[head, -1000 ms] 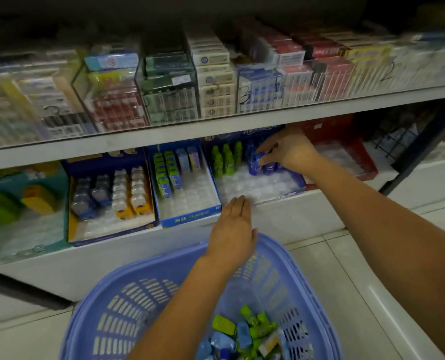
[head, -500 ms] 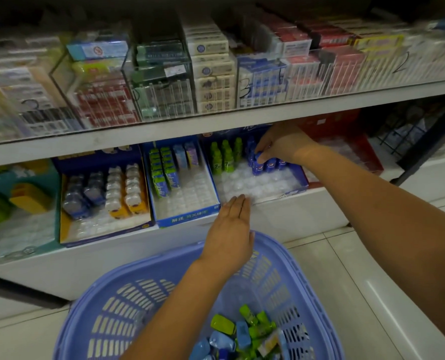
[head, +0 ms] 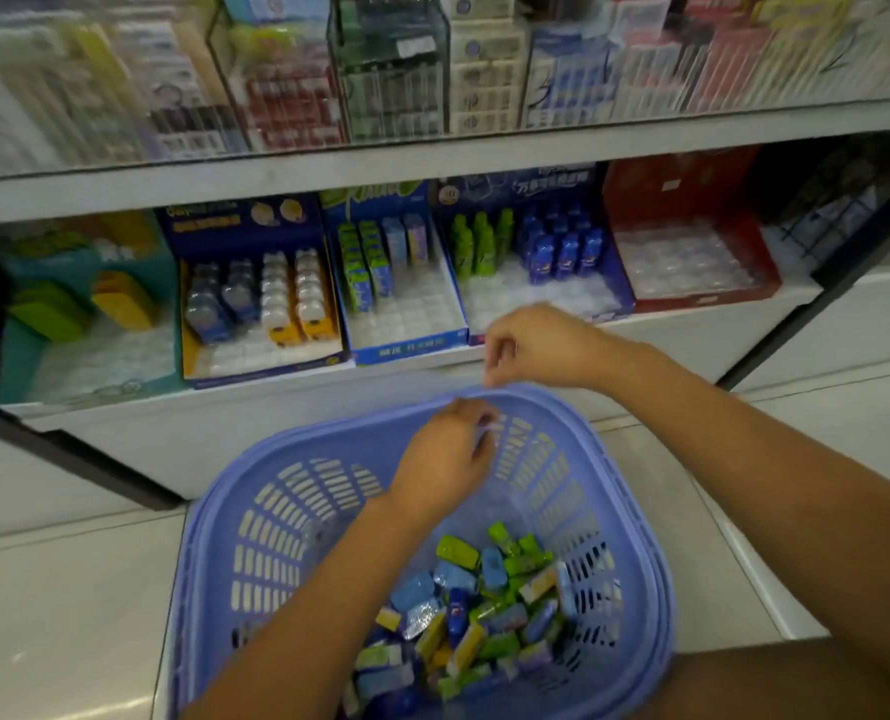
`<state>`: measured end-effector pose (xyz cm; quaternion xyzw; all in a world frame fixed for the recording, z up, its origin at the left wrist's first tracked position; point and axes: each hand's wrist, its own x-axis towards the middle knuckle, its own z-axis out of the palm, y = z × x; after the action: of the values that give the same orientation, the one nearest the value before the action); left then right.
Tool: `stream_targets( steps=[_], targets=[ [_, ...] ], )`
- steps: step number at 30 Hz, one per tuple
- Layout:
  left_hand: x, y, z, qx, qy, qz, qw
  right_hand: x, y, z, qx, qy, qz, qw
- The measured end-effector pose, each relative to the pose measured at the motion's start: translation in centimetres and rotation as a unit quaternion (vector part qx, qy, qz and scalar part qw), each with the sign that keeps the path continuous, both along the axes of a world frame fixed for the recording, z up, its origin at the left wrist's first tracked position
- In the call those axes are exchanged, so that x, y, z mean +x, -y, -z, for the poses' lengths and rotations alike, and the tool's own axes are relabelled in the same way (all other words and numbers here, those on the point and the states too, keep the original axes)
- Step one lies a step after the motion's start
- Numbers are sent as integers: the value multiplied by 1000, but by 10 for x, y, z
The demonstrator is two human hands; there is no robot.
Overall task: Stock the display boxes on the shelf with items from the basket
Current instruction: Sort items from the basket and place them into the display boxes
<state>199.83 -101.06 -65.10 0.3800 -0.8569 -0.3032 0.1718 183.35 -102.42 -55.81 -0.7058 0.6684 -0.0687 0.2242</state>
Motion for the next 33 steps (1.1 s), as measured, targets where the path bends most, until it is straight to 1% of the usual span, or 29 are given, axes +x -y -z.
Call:
stream_targets(
  steps=[1,3,5,7,10,12,14,18,20,22,25,27,29,30,31,33],
  targets=[
    [9,-6,16,54,59,4,997,12,-10,19,65,-9,-22,998],
    [27,-19,51,153,167,26,974,34,-29,62,185,-59,-52,980],
    [47,-36,86,224,235,63,944,45,-44,105,280,-91,-55,954],
    [63,-51,114,262,288,99,916,49,-56,140,336,-117,-60,933],
    [74,-65,144,272,325,121,898,48,-72,177,400,-162,-83,898],
    [74,-65,152,274,324,138,895,47,-78,190,413,-162,-77,893],
    [75,-62,148,269,317,132,900,48,-83,200,420,-160,-76,890],
    [74,-57,147,284,301,116,903,53,-87,213,430,-195,-97,876],
    [72,-56,146,298,292,90,904,56,-88,213,438,-210,-120,866],
    [68,-53,144,306,278,72,908,60,-89,213,449,-220,-119,858],
    [62,-47,145,302,254,33,918,68,-93,218,485,-249,-107,832],
    [59,-43,142,309,239,17,920,73,-94,218,481,-270,-116,826],
    [56,-41,136,331,221,5,917,75,-93,212,467,-271,-111,834],
    [54,-40,129,344,208,-7,915,74,-90,209,458,-260,-88,845],
    [51,-39,128,352,194,-15,916,72,-88,206,447,-240,-47,860],
    [47,-36,122,371,185,-23,910,63,-83,200,411,-161,50,896]
  ],
)
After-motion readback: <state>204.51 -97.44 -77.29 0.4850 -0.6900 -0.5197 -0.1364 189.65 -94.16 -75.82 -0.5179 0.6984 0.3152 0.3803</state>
